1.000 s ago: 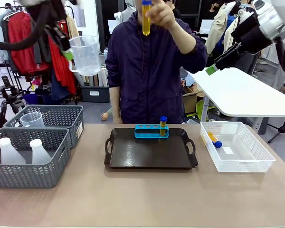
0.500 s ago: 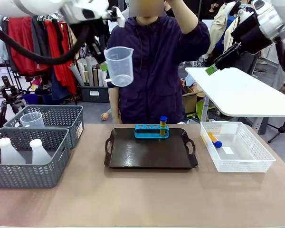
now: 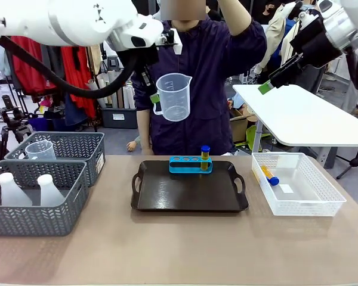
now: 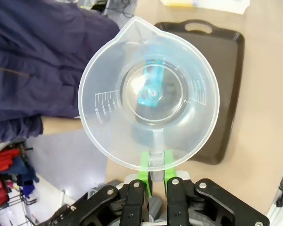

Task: Prepare the laboratory tools.
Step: Pick up one Large Measuring Cup and place it on the Handle tray.

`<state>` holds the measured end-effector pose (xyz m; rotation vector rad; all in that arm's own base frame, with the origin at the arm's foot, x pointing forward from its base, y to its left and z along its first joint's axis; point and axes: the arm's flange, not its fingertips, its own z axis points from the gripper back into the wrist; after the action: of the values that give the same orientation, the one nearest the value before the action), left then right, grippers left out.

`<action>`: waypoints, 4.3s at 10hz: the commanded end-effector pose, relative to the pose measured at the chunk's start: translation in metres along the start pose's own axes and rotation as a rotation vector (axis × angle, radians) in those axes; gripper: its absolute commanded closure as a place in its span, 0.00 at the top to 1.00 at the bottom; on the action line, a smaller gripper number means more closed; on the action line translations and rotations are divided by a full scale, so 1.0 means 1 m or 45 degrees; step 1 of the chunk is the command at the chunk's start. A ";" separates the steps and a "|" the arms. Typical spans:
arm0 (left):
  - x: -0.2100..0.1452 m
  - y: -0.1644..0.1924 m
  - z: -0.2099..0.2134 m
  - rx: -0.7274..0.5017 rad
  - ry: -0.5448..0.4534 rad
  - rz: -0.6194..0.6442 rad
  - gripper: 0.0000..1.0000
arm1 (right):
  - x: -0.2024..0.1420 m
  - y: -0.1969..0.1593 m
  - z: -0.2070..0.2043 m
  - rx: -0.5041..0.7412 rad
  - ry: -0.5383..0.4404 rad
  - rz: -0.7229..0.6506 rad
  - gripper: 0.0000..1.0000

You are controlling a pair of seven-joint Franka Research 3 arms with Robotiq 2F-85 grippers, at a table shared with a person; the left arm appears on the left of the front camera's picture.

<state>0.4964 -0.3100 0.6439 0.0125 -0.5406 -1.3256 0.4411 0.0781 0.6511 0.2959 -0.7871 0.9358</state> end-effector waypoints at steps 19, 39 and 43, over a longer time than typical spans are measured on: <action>0.004 -0.022 -0.089 -0.178 -0.025 -0.181 0.00 | 0.000 0.000 0.002 -0.004 0.005 0.007 1.00; 0.065 -0.054 -0.248 -0.335 0.113 -0.480 0.00 | 0.000 0.000 0.002 -0.004 0.005 0.007 1.00; 0.047 -0.057 -0.274 -0.381 0.134 -0.408 0.00 | 0.000 0.000 0.002 -0.004 0.005 0.007 1.00</action>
<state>0.5562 -0.4522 0.4015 -0.0799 -0.2549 -1.7210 0.4412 0.0779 0.6510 0.2949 -0.7867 0.9352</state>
